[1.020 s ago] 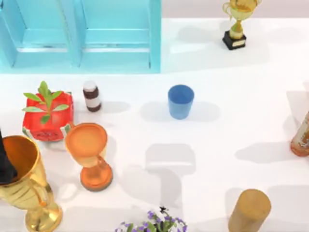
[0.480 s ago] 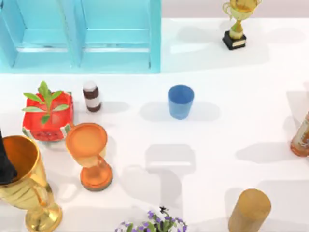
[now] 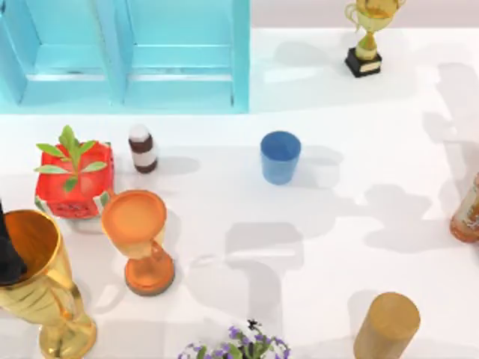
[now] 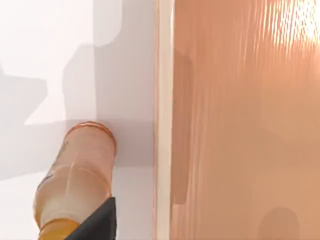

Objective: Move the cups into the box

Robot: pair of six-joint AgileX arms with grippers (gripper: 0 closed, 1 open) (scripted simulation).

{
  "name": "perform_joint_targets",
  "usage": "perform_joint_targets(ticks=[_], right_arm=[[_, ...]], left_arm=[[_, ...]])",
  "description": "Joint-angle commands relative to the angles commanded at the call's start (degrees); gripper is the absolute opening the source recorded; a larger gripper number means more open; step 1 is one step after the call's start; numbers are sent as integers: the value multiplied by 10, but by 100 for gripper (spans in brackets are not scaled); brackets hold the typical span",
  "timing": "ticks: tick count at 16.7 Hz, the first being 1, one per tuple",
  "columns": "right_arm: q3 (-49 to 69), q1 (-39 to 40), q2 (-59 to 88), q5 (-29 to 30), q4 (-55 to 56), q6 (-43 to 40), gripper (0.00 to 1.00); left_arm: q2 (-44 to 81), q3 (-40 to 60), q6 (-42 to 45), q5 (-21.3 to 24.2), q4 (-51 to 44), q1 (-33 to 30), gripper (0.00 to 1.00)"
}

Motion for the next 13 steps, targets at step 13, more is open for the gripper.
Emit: perform_joint_targets(ticks=[13], right_arm=[[372,417,350,34,0,431,100]], left_arm=[[0,0,0,0,0,0,100]])
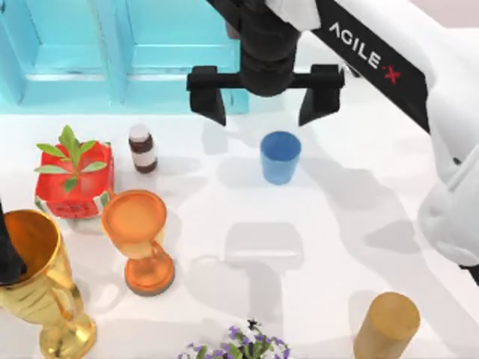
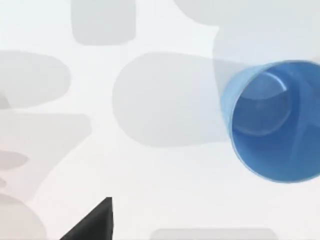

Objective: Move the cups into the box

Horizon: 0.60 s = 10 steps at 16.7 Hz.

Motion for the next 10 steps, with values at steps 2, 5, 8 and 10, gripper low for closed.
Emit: perform_joint_targets(ticks=[2,5,8,10], right_arm=[[0,0,0,0,0,0,100],[-11,-2,0,-1,9,-1,100],[-63,-4,-2,-1,61,-4,100],[-110,-7,-2,-1,110,-7,100]], left_arm=[[0,0,0,0,0,0,100],[0,0,0,0,0,0,100],[0,0,0,0,0,0,100],[0,0,0,0,0,0,100]])
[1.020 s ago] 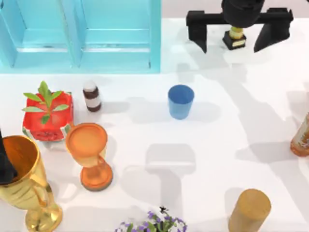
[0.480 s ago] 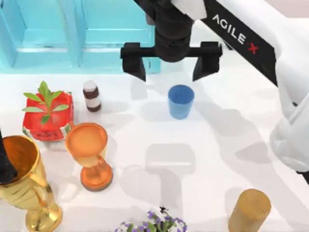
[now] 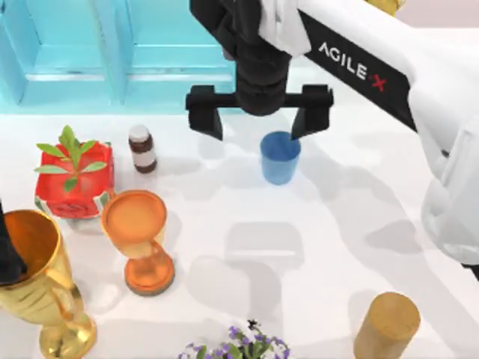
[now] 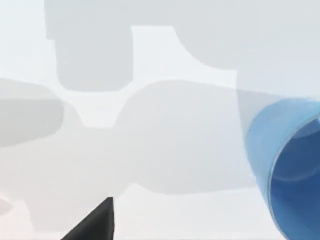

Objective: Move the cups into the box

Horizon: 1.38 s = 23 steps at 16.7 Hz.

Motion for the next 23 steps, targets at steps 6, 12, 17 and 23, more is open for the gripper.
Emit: perform_joint_targets(ticks=[6,12,17,23], right_arm=[[-114,-6,2,-1,116,-6,100],[-115,-6,2,-1,118,-6,85],[-115,-6,2,-1,118,-6,47],[-115,-6,2,-1,118,-6,2]], left_arm=[[0,0,0,0,0,0,100],[0,0,0,0,0,0,100],[0,0,0,0,0,0,100],[0,0,0,0,0,0,100]])
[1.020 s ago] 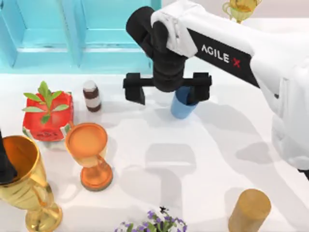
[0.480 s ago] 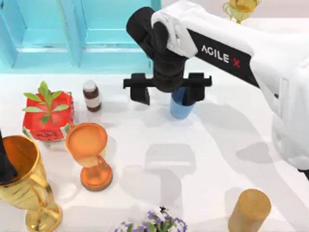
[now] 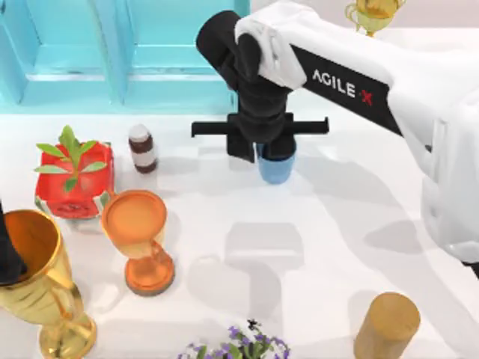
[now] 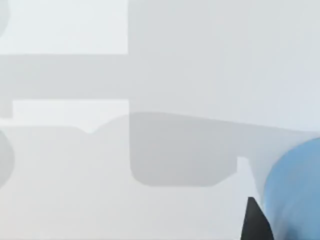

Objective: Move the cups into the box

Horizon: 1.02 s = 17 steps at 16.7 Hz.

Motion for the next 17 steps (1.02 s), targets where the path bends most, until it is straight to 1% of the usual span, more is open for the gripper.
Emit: perform_joint_targets(ticks=[1,10,13,17], right_arm=[[0,0,0,0,0,0,0],[-2,1,-3,0,-1,-1,0],[-21,-20,-39,-3,-15,-20,0],[-63,-66,-122,-12,-50,-67,0]], left_arm=[[0,0,0,0,0,0,100],[0,0,0,0,0,0,100],[0,0,0,0,0,0,100],[0,0,0,0,0,0,100]])
